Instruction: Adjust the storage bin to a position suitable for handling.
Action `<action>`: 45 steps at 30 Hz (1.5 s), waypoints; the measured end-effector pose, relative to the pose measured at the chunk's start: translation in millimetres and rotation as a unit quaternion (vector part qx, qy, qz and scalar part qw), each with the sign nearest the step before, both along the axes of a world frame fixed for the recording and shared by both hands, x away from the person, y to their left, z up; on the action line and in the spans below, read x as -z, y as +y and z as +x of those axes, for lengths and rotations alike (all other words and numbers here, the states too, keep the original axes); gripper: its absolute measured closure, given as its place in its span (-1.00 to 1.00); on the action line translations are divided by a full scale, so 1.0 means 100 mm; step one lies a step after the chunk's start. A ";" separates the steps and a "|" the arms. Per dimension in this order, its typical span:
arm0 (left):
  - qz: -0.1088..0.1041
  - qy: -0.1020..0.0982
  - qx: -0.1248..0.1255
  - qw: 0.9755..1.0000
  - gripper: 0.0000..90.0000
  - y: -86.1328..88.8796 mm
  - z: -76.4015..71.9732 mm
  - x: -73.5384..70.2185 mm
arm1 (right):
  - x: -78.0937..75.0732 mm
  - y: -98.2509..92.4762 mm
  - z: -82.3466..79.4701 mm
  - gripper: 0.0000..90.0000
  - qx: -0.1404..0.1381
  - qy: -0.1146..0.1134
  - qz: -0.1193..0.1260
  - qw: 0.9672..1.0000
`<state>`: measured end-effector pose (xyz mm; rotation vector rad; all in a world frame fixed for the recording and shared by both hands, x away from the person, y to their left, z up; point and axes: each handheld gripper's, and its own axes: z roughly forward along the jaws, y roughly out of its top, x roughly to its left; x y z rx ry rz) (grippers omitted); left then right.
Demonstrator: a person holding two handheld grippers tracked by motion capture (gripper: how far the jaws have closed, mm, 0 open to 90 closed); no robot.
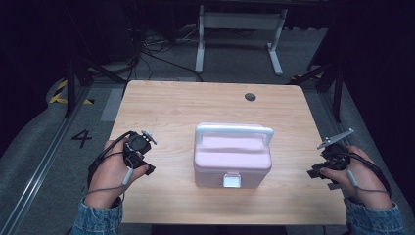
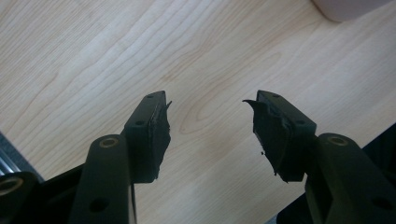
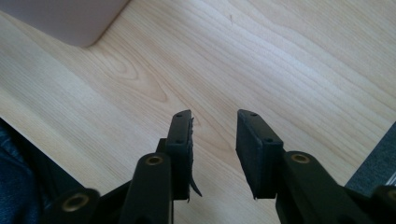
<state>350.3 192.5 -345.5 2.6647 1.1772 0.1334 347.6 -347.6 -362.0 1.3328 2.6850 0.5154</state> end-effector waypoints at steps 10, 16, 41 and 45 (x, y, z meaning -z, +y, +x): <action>-0.015 -0.004 0.017 1.000 0.04 -0.04 -0.02 -0.03 | -0.01 -0.01 0.00 0.55 -0.004 -0.008 0.003 1.000; -0.057 -0.046 0.019 0.997 0.02 -0.10 -0.04 -0.16 | 0.01 -0.02 0.00 0.53 -0.003 -0.007 0.009 1.000; -0.225 -0.149 0.111 0.957 -0.04 -0.56 0.12 -0.21 | 0.10 -0.07 -0.19 0.40 -0.002 -0.017 0.012 1.000; -0.244 -0.155 0.113 0.951 -0.07 -0.62 0.17 -0.19 | 0.11 -0.08 -0.22 0.38 -0.001 -0.018 0.014 1.000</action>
